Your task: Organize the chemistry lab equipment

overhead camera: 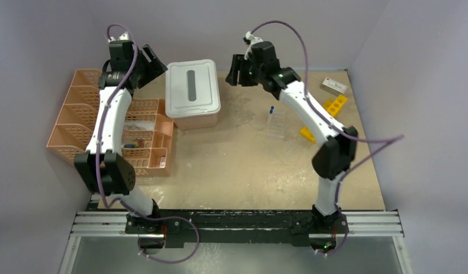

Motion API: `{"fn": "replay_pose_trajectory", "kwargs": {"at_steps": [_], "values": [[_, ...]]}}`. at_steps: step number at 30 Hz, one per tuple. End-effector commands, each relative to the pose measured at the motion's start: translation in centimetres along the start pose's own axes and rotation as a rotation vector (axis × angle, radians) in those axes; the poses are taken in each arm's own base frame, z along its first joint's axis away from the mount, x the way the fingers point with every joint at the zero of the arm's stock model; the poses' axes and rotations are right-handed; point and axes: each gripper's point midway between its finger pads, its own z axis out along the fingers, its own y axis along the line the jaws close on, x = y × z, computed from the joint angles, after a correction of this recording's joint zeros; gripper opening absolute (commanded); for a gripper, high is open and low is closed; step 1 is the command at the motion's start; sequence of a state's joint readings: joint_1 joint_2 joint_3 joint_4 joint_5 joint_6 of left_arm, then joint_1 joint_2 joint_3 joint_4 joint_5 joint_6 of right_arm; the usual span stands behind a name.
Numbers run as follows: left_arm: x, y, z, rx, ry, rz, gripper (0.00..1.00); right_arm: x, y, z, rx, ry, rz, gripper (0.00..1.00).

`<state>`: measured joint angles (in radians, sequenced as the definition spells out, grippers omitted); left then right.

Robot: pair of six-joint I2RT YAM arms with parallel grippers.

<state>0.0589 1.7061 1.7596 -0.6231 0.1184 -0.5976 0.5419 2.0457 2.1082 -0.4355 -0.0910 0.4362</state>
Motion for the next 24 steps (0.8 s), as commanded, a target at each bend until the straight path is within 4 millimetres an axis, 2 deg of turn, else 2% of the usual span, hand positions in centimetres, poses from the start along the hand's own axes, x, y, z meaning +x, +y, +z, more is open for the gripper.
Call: {"fn": "replay_pose_trajectory", "kwargs": {"at_steps": [1, 5, 6, 8, 11, 14, 17, 19, 24], "values": [[-1.4, -1.9, -7.4, 0.06, -0.138, 0.062, 0.71, -1.7, -1.1, -8.9, 0.077, -0.123, -0.083, 0.61], [0.5, -1.5, -11.2, 0.082, -0.168, 0.047, 0.76, 0.3, -5.0, -15.7, 0.256, -0.176, -0.093, 0.64], [1.3, -1.0, -11.7, 0.073, -0.163, 0.046, 0.77, 0.5, -5.7, -18.2, 0.297, -0.204, -0.092, 0.64], [2.1, -0.6, -13.2, 0.073, -0.177, 0.058, 0.78, 1.9, -7.8, -21.6, 0.39, -0.219, -0.094, 0.67], [3.2, 0.2, -15.2, 0.067, -0.202, 0.054, 0.79, 4.2, -10.5, -26.4, 0.504, -0.24, -0.094, 0.74], [3.3, 1.2, -18.2, 0.028, -0.254, 0.059, 0.81, 5.8, -12.8, -30.9, 0.61, -0.281, -0.114, 0.82], [3.5, 1.8, -21.2, 0.018, -0.307, 0.062, 0.82, 8.6, -14.3, -34.1, 0.655, -0.272, -0.077, 0.91], [3.8, 1.9, -22.8, 0.031, -0.338, 0.074, 0.82, 8.6, -14.9, -36.0, 0.687, -0.321, -0.07, 0.98], [4.5, 3.0, -25.6, 0.005, -0.374, 0.094, 0.84, 8.7, -16.1, -39.5, 0.772, -0.401, 0.002, 0.99]]}}
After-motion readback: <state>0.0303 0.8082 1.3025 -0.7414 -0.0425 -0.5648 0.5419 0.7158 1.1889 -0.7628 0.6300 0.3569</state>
